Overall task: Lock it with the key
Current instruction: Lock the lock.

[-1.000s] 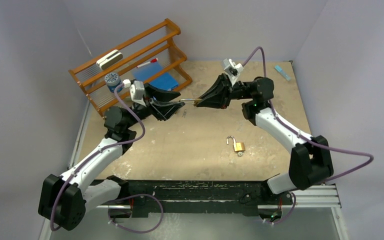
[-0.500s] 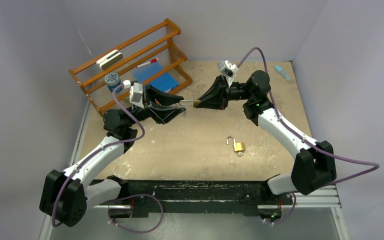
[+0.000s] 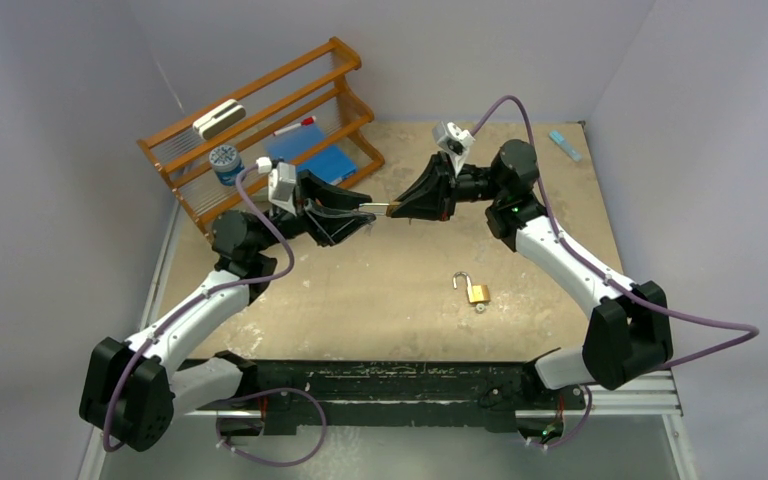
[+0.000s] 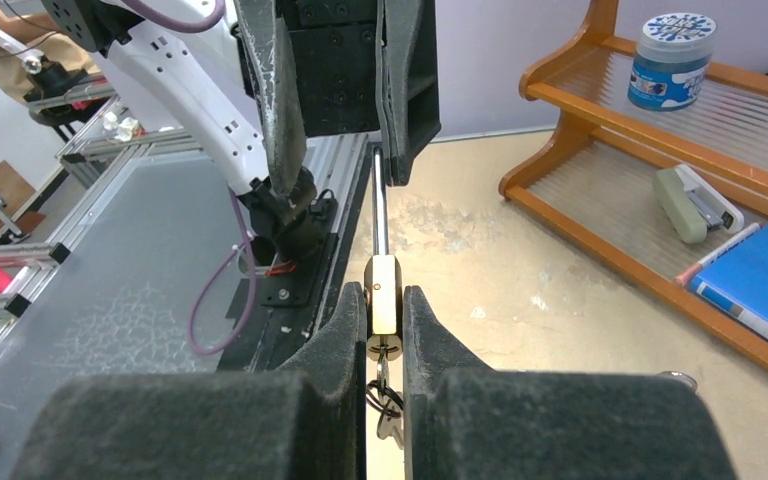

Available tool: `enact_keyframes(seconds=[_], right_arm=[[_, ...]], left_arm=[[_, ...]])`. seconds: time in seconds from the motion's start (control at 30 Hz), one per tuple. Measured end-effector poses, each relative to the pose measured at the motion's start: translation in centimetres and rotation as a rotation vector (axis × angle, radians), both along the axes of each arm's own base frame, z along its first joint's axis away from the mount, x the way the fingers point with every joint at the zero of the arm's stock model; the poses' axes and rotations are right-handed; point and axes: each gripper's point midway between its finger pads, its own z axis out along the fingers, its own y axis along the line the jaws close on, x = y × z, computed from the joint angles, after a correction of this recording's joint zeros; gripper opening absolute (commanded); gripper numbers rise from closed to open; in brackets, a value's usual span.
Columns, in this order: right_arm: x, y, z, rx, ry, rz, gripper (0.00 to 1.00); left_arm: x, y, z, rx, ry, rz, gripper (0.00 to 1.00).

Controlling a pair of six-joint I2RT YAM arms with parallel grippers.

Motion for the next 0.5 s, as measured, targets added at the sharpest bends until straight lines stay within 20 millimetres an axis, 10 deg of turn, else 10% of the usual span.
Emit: enact_keyframes(seconds=[0.23, 0.5], right_arm=[[0.1, 0.0, 0.2, 0.002, -0.009, -0.003, 0.0], [-0.3, -0.1, -0.1, -0.008, 0.0, 0.015, 0.0]], left_arm=[[0.4, -0.3, -1.1, 0.042, 0.02, 0.009, 0.32], [0.9, -0.3, -1.6, 0.054, 0.026, 0.026, 0.0]])
